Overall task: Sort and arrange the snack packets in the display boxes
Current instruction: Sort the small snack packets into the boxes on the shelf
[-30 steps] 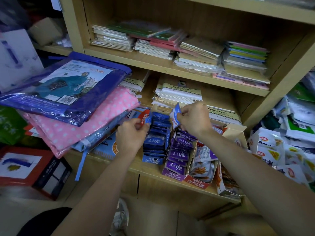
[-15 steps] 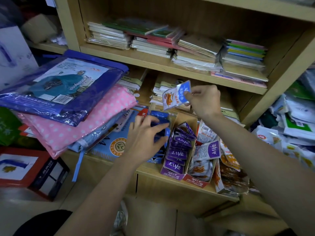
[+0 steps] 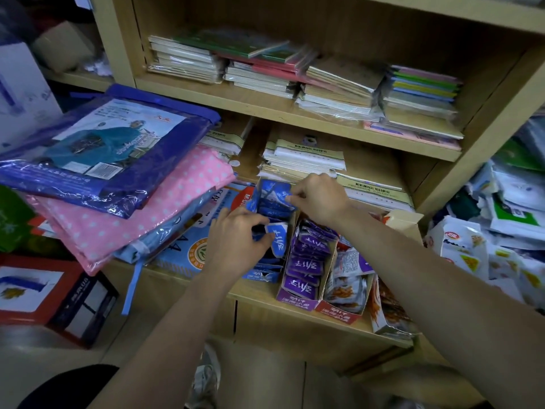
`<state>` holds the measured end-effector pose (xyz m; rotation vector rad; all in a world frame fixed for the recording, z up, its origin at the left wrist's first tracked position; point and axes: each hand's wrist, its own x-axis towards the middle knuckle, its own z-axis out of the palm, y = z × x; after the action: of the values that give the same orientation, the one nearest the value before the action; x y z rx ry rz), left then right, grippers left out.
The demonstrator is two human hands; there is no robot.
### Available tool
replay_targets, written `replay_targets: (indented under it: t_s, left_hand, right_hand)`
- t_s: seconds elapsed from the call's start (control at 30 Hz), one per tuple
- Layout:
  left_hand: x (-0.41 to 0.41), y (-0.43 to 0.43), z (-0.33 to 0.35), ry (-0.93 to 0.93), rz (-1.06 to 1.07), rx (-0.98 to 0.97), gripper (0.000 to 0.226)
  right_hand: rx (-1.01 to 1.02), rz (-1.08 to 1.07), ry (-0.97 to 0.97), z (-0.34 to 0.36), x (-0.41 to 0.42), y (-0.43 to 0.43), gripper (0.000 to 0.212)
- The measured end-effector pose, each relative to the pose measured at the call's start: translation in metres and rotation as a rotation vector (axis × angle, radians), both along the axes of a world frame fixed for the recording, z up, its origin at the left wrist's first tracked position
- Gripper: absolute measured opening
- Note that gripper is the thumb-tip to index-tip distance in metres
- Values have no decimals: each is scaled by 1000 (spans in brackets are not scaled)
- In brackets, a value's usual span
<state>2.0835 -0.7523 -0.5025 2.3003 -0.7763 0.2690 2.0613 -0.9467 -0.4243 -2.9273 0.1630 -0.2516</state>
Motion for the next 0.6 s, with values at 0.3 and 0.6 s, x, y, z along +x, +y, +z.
replay_targets:
  t_s: [0.3,0.6]
  left_hand:
    - [-15,-9,8,-104,-138,-86,29]
    - [-32,-30,3,-193,-92,260,34]
  right_hand:
    - [260,-1,-131,34,-52,-20,30]
    - [113,6,-45,-44,-113,-36,44]
